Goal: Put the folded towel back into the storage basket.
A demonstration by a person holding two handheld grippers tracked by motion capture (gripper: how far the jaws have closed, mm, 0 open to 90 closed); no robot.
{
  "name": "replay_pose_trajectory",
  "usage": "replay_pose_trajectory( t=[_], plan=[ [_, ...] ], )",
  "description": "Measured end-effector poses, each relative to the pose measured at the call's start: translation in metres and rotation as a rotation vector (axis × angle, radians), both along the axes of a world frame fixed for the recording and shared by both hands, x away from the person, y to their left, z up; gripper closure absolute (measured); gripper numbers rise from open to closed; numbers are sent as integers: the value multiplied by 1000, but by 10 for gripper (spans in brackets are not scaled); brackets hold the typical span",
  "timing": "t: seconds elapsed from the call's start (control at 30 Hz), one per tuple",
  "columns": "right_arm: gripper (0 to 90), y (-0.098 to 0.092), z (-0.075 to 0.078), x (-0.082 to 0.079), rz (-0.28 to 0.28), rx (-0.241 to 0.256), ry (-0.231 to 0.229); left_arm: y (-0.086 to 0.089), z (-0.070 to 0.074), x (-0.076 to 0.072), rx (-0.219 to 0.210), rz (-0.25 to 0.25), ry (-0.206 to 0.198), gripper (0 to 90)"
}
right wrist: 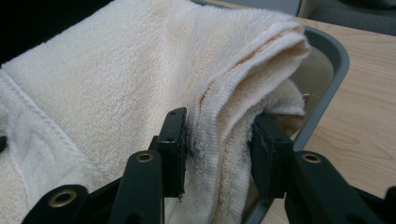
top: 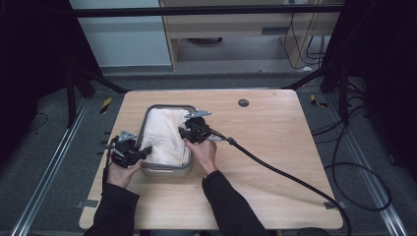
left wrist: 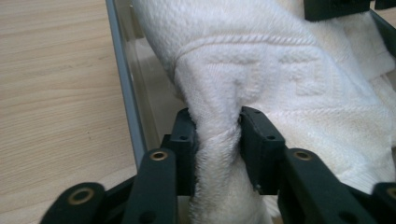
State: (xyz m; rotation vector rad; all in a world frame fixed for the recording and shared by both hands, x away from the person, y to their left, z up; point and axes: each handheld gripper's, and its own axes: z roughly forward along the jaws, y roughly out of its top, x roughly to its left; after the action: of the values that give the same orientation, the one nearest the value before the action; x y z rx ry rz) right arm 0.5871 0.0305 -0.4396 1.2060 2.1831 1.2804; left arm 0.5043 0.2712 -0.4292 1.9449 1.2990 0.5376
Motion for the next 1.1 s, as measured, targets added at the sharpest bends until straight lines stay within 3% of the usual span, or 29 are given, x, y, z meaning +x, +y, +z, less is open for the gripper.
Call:
replay_pose_trajectory(
  t=[0.13, 0.3, 0.57, 0.63, 0.83, 0.93, 0.97, 1.1],
  plan=[
    [593, 0, 0, -1, 8, -8, -8, 0, 1, 0, 19, 21, -7, 633],
    [582, -3, 8, -4, 20, 11, -59, 0, 6, -3, 4, 22, -36, 597],
    [545, -21, 28, -12, 11, 47, -105, -2, 23, -13, -25, 8, -122, 561],
    [514, -33, 37, -18, 9, 80, -121, -4, 28, -18, -32, -3, -158, 527],
    [443, -60, 52, -29, 14, 89, -155, -12, 31, -26, -28, -44, -188, 471],
    [394, -86, 60, -40, 4, 121, -174, -15, 30, -32, -34, -68, -194, 438],
    [394, -86, 60, -40, 4, 121, -174, -15, 30, -32, -34, -68, -194, 431],
    [302, -119, 66, -55, -10, 119, -195, -16, 31, -37, -42, -77, -204, 396]
  ],
)
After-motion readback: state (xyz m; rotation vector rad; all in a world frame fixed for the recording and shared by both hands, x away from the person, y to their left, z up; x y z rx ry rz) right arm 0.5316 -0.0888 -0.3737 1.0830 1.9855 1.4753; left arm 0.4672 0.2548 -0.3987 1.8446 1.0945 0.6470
